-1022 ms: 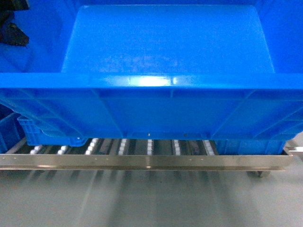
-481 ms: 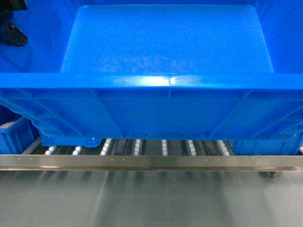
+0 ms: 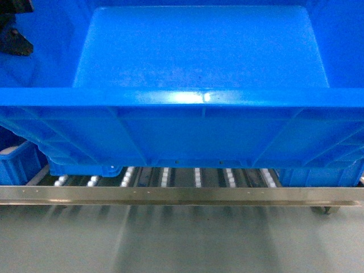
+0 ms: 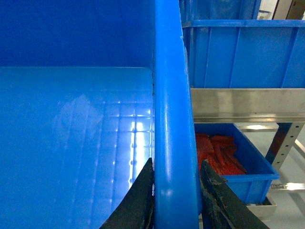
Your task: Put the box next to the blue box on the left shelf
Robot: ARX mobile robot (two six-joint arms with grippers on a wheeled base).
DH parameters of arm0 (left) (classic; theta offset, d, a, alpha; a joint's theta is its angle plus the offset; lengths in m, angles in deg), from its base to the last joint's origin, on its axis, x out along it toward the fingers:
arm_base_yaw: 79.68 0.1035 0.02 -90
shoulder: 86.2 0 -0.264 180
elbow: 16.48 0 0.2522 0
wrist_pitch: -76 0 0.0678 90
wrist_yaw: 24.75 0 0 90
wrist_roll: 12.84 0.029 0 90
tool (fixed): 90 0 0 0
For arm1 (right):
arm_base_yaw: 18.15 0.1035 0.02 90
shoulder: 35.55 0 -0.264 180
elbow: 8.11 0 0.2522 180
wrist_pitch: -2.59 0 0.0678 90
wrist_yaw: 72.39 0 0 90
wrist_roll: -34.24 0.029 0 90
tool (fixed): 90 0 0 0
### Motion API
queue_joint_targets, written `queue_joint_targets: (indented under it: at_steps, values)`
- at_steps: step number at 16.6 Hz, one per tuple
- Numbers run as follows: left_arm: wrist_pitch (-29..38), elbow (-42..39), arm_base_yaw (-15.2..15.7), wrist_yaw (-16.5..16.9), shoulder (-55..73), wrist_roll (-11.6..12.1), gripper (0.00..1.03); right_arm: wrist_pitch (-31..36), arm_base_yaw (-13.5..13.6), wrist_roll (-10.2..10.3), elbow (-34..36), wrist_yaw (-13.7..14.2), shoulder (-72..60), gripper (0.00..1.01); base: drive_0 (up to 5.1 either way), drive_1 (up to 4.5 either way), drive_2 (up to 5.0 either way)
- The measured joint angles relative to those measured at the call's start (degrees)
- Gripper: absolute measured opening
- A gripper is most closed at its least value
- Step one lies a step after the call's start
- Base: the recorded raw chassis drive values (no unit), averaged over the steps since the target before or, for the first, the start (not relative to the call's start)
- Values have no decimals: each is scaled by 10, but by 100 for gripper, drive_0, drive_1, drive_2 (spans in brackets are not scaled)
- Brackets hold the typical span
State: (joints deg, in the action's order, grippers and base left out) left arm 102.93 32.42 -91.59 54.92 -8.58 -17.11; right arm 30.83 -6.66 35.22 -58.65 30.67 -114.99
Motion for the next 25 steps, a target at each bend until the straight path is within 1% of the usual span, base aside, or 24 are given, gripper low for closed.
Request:
queue_joint_targets:
  at_steps: [25]
  values:
    - [0, 0, 0, 0, 0, 0, 17, 0, 0, 0, 0, 0, 0, 20, -495, 250, 250]
